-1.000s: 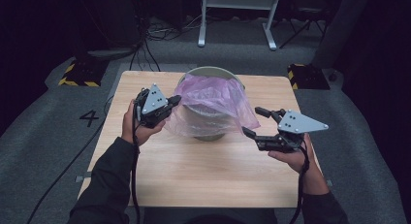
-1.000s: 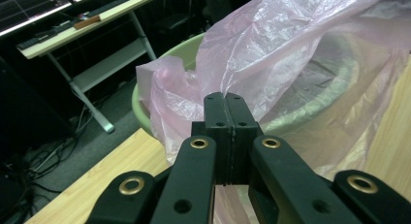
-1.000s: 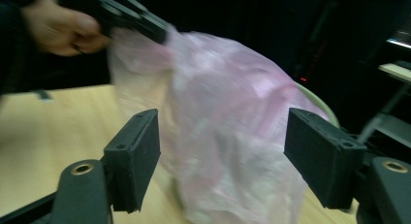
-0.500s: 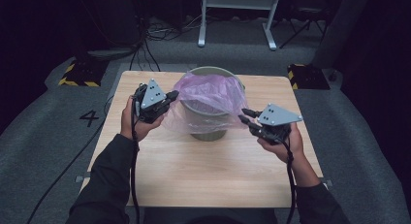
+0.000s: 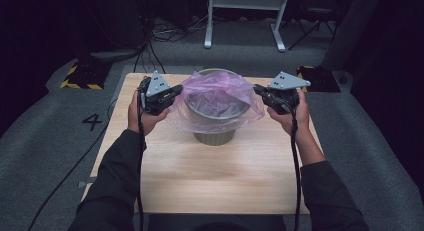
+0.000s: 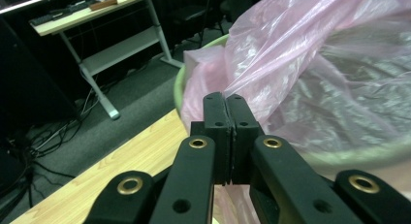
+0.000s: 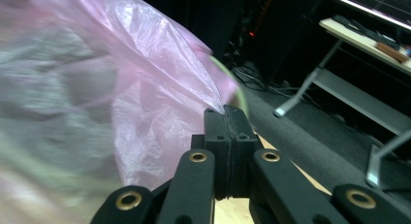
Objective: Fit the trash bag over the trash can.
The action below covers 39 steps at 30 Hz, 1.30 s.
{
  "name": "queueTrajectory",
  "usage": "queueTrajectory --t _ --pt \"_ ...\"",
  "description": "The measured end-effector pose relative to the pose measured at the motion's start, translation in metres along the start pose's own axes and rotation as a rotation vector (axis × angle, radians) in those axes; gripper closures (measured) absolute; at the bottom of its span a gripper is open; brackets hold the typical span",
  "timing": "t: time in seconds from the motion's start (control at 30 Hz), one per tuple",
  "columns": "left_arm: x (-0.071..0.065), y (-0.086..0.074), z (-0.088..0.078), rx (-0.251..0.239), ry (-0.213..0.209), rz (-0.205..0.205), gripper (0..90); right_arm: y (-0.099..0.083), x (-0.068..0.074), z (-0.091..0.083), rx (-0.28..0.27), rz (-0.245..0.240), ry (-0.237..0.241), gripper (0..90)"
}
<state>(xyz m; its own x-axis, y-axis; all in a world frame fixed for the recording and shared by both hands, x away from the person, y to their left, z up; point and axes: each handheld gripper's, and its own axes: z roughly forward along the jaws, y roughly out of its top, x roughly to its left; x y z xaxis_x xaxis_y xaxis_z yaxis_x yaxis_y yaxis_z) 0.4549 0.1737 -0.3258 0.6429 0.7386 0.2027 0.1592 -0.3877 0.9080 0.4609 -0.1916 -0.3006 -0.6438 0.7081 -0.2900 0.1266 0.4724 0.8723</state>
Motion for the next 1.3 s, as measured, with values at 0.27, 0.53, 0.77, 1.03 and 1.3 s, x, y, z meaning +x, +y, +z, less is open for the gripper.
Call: queueTrajectory --t 0.27,0.53,0.77,1.03,1.3 --pt "0.008 -0.002 0.023 0.024 0.019 -0.039 71.1 -0.016 -0.026 0.038 0.108 0.085 -0.017 90.0" --pt "0.020 -0.010 0.025 0.030 0.037 -0.091 62.0 -0.033 -0.034 0.060 0.156 0.156 0.018 90.0" --pt "0.026 -0.016 0.021 0.025 -0.021 -0.062 81.0 -0.034 -0.033 0.063 0.137 0.155 0.011 90.0" --pt "0.028 -0.025 0.042 0.026 -0.049 -0.113 89.7 -0.040 -0.038 0.076 0.112 0.208 0.077 90.0" --pt "0.029 -0.030 0.036 0.010 -0.139 -0.125 89.9 -0.052 -0.036 0.071 0.092 0.250 0.184 90.0"
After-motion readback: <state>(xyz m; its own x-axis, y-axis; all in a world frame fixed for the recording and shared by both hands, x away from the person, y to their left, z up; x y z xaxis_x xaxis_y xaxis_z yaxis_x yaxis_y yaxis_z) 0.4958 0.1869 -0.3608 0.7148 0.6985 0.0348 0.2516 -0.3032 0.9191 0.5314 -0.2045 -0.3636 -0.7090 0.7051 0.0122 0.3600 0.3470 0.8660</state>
